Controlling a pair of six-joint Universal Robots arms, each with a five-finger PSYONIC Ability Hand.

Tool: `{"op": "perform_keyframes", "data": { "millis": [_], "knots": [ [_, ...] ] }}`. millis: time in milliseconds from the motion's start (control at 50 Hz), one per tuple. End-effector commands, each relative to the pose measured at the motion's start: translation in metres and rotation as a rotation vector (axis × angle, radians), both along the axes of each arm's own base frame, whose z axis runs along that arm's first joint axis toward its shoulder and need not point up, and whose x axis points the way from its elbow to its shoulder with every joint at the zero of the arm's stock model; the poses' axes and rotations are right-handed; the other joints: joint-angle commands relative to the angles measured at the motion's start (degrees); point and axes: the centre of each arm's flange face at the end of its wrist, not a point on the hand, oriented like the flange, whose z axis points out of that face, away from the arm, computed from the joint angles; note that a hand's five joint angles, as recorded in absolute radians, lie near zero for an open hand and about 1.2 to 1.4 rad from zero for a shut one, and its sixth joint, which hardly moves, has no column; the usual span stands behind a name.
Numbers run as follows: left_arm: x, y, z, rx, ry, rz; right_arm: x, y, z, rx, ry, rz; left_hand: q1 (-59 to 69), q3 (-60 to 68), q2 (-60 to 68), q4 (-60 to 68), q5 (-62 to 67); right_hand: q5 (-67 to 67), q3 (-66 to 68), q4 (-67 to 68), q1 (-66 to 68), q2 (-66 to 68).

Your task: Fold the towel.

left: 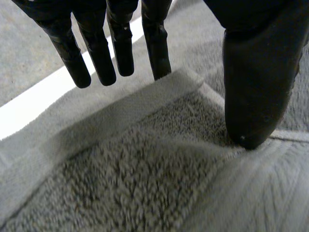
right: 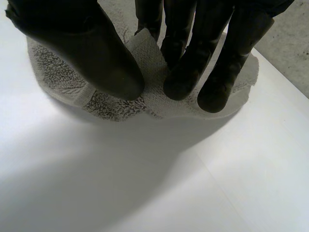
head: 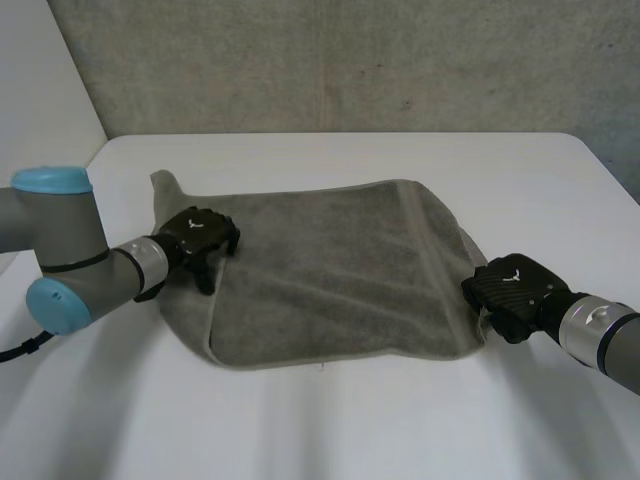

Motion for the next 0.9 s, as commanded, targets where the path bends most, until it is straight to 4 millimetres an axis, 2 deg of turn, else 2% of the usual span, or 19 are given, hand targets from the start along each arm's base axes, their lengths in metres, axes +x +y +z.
{"op": "perform_keyframes", "data": {
  "millis": [20,40,100,180,220,240,300,380,620,700,740,900],
  "knots": [
    [0.002,0.003,-0.005,0.011,-0.053,0.000,0.000,-0.001,0.000,-0.006,0.000,0.000,8.5,8.7,8.8,8.9,8.2,3.6,3.4,3.6,4.2,5.3],
    [0.002,0.003,-0.005,0.011,-0.053,0.000,0.000,-0.001,0.000,-0.006,0.000,0.000,8.6,8.8,8.9,9.0,8.3,3.6,3.4,3.6,4.2,5.3],
    [0.002,0.005,0.000,0.004,-0.055,0.004,0.000,-0.001,0.000,-0.007,0.001,0.000,32.9,33.1,33.2,33.3,32.6,3.6,3.4,3.6,4.2,5.3],
    [0.002,0.007,0.011,-0.013,-0.046,0.005,0.000,-0.001,0.000,-0.007,0.000,0.000,38.0,38.2,38.3,38.4,37.7,3.6,3.4,3.6,4.2,5.3],
    [0.002,0.010,0.024,-0.032,-0.035,0.006,0.000,-0.001,0.000,-0.008,0.001,0.000,40.0,40.2,40.3,40.4,39.7,3.6,3.4,3.6,4.2,5.3],
    [0.002,0.010,0.024,-0.033,-0.035,0.006,0.000,-0.001,0.000,-0.010,0.001,0.000,40.0,40.2,40.3,40.4,39.7,3.6,3.4,3.6,4.2,5.3],
    [0.002,0.018,0.042,-0.059,-0.023,0.003,0.000,-0.002,0.001,-0.013,0.000,-0.001,40.0,40.2,40.3,40.4,39.7,3.6,3.4,3.6,4.2,5.3],
    [0.003,0.025,0.047,-0.055,-0.014,0.001,0.000,-0.002,0.002,-0.014,-0.001,-0.002,40.0,40.2,40.3,40.4,39.7,3.6,3.4,3.6,4.2,5.3],
    [0.014,0.038,0.028,0.020,-0.035,0.012,0.000,-0.001,0.001,-0.012,-0.001,0.000,37.2,37.4,37.5,37.6,36.9,3.6,3.4,3.6,4.2,5.3],
    [0.019,0.035,0.026,0.018,-0.036,0.028,0.000,-0.001,0.001,-0.012,-0.001,0.000,34.8,35.0,35.1,35.2,34.5,3.6,3.4,3.6,4.2,5.3],
    [0.024,0.031,0.024,0.005,-0.035,0.041,0.000,-0.001,0.001,-0.009,-0.001,0.001,28.0,28.2,28.2,28.3,27.6,3.6,3.4,3.6,4.2,5.3],
    [0.026,0.026,0.024,-0.027,-0.034,0.054,0.000,0.001,0.000,-0.003,-0.001,0.001,24.6,24.8,24.8,24.9,24.2,3.6,3.4,3.6,4.2,5.3]
  ]
}}
